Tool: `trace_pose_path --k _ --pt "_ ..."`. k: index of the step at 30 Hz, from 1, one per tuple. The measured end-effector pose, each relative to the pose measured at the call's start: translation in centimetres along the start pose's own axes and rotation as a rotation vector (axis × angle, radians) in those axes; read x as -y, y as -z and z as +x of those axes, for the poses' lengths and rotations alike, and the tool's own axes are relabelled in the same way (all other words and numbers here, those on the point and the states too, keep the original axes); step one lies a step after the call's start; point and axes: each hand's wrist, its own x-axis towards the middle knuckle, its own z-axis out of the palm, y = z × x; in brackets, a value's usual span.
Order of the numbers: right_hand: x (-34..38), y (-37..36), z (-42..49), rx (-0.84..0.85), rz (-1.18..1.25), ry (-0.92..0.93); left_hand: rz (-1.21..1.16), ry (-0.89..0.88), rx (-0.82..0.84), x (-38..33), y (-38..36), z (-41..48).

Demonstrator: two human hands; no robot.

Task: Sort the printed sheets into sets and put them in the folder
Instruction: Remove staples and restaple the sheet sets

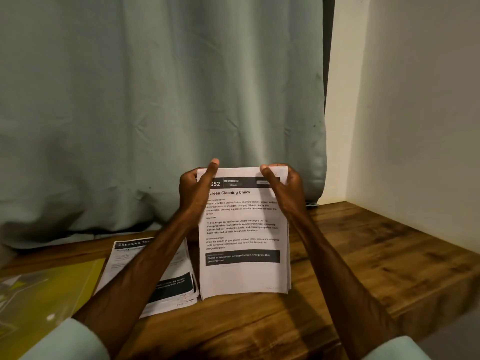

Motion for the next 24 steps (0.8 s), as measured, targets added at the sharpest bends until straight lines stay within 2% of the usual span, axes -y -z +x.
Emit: trace_pose_path --k 6,13,20,24 --pt "-0.9 -0.4 0.3 -0.079 -0.069 0.001 0.073 -0.041 -0.082 0.4 -0.3 0.0" --pt "-1.0 -0.4 -0.2 -0.159 -0.083 -0.004 0.110 -0.056 -0.090 0.2 -0.7 -0.2" --pt "-1.2 -0.2 -0.5 -0.135 -0.087 -0.002 0.162 -0.037 -0.108 -0.3 -0.9 -0.2" --pt "-1.4 0.0 -0.4 -0.107 -0.093 0.006 0.225 -0.117 -0.125 -0.1 -1.0 -0.4"
